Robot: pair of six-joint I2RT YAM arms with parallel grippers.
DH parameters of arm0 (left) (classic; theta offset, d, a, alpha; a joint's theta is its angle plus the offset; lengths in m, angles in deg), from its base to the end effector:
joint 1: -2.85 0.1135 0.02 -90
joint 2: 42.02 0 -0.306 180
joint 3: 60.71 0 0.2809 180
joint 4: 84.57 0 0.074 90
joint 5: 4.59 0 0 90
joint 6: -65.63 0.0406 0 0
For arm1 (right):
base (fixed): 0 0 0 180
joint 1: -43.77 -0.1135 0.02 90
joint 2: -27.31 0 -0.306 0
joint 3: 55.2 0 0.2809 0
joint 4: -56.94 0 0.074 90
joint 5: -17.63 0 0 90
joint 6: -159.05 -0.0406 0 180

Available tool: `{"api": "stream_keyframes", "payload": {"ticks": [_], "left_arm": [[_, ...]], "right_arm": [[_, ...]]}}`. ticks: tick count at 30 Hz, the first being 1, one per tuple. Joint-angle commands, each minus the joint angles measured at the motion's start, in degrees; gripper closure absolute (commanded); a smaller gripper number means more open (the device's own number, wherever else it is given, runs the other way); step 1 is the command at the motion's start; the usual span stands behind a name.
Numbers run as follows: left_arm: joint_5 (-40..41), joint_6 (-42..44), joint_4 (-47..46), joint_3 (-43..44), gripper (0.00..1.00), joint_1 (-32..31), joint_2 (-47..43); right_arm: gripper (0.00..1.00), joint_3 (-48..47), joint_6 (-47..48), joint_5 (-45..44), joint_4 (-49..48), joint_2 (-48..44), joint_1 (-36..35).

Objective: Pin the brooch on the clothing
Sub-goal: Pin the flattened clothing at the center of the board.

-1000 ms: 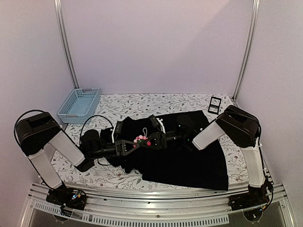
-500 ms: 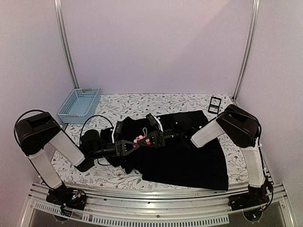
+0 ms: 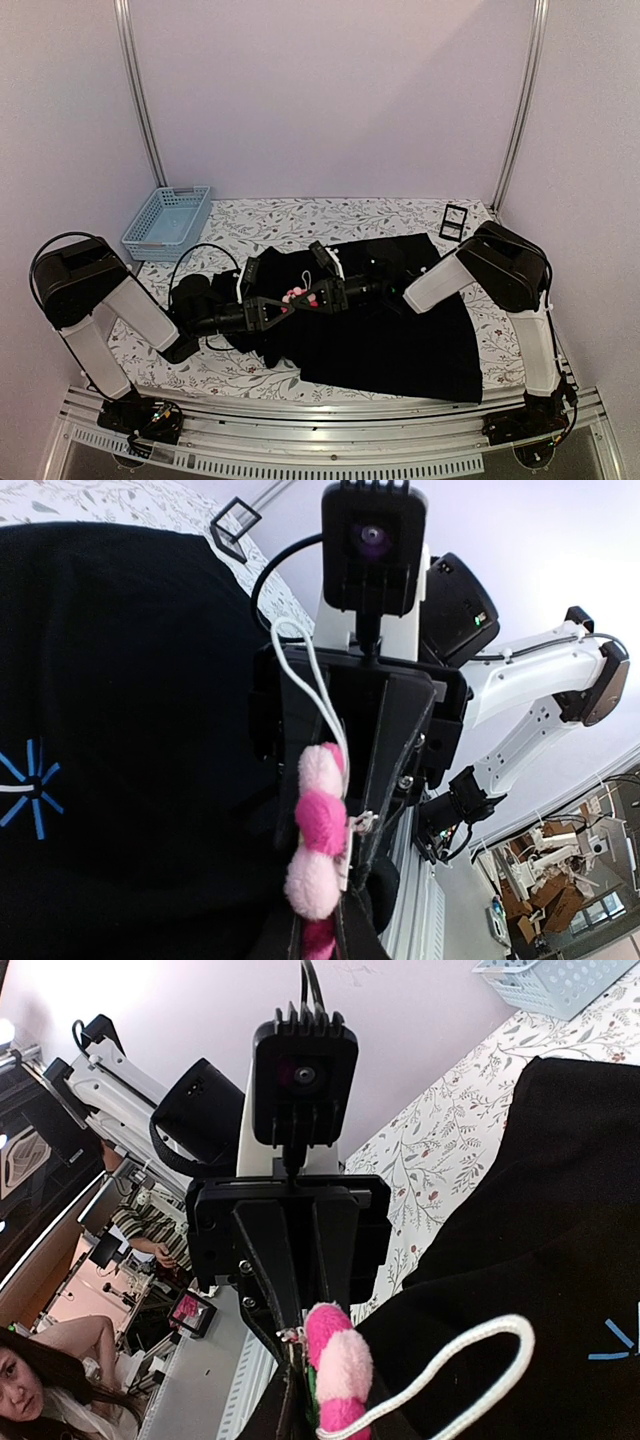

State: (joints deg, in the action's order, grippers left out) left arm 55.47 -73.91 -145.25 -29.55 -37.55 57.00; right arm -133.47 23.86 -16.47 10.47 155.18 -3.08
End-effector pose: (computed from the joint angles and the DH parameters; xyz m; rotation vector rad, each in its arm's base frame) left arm 0.2017 -0.1983 0.1419 0.2966 1.9387 -1.5509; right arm 0.3082 0.3779 0.1359 -0.9384 1.8023 1.9061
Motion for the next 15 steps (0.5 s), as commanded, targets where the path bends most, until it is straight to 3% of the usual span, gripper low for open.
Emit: {"api": "stream_keyframes", "payload": {"ticks": [1,15], "left_arm": [[-0.57,0.72,-3.62,0.78,1.0,-1.08,-0.58],[-0.48,1.0,-3.96,0.64,1.0,-1.17,-0.85]], "right_arm": [[0.84,2.72,-2.21,-5.2,-0.28,-0.91,0.98],[0.95,3.52,-3.49,-6.24,-2.19,-1.36,1.06]]}}
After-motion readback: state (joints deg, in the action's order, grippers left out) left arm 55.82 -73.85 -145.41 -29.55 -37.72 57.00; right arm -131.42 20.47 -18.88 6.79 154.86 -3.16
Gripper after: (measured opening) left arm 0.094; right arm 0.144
